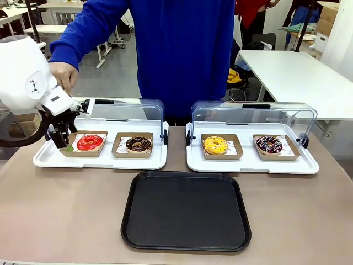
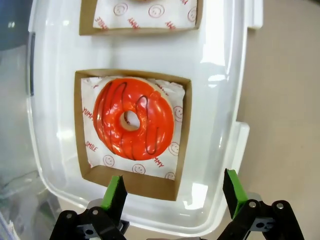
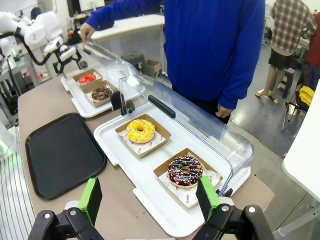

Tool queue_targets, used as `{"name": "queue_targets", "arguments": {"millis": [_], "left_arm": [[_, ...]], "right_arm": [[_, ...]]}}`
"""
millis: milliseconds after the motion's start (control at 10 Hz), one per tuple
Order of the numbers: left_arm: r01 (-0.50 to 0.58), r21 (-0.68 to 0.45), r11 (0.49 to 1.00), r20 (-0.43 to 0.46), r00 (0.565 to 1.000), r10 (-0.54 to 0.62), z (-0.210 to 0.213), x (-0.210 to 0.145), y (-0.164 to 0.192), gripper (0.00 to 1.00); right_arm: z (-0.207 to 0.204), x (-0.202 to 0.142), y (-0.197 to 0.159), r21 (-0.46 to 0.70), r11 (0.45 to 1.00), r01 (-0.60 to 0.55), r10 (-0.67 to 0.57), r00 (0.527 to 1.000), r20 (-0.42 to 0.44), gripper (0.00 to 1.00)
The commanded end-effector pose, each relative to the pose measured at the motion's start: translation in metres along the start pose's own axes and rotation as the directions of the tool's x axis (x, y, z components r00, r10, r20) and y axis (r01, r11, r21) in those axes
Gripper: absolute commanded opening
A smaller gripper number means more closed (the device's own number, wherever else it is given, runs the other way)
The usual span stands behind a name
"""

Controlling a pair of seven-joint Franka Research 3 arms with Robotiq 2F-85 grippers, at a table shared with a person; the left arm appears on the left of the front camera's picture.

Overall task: Move the first donut from the left to the tray.
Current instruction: Pick up the Paper togo box containing the Donut indicated by the person and place it on the Handle tray.

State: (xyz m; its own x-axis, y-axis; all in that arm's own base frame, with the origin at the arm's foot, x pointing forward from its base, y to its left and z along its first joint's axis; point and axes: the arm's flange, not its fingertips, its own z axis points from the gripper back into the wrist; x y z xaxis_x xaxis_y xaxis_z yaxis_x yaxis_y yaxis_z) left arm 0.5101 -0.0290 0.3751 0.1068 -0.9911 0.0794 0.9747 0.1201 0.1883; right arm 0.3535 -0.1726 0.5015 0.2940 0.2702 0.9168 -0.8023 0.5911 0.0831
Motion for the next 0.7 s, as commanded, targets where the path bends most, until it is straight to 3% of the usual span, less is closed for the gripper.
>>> {"name": "queue_targets", "arguments": {"millis": [0,600], "left_arm": [[-0.011,0.035,0.999,-0.063,0.998,0.013,-0.015,-0.011,0.000,1.00],[0.028,0.078,0.997,-0.083,0.996,-0.021,-0.045,-0.029,0.009,1.00]], "right_arm": [[-0.002,0.001,-0.002,-0.001,1.000,-0.026,0.026,0.999,0.029,1.00],[-0.002,0.001,-0.002,-0.001,1.000,-0.026,0.026,0.999,0.029,1.00]]}}
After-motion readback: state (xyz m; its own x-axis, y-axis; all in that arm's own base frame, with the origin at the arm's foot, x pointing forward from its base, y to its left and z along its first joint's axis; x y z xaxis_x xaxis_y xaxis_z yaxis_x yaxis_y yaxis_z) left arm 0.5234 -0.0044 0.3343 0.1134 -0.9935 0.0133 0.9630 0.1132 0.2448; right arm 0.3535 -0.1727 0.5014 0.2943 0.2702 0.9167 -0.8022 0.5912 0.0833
